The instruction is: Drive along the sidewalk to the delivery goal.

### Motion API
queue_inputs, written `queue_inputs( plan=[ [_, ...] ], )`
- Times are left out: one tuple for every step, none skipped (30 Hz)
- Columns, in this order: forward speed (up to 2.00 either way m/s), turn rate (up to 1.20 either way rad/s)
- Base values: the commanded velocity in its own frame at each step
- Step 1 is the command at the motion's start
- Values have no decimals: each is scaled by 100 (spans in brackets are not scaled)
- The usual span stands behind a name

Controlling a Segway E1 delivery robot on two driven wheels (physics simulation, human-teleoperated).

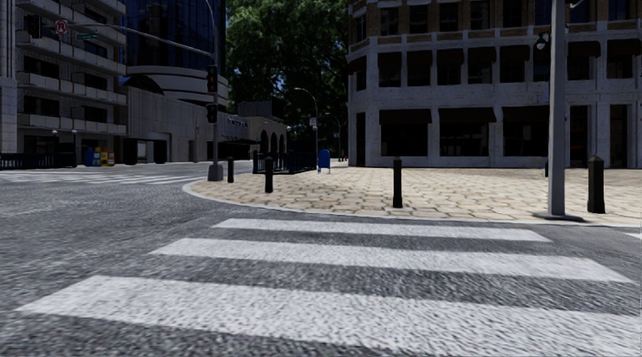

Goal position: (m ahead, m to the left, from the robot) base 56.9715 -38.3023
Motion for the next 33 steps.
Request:
queue_inputs(
  plan=[
    [200, 0],
    [200, 0],
    [200, 0],
    [200, 0],
    [200, 0],
    [200, 0],
    [200, 0],
    [200, 0],
    [200, 0],
    [200, 0],
    [200, 0],
    [200, 0],
    [200, 0],
    [200, 0],
    [200, 0],
    [200, 0],
    [200, 0],
    [200, 0],
    [200, 0],
    [200, 0],
    [200, 0],
    [200, 0],
    [200, 0],
    [200, 0],
    [200, 0],
    [200, 0],
    [200, 0],
    [200, 0],
    [200, 0],
    [200, 0],
    [200, 0],
    [200, 0],
    [200, 0]
  ],
)
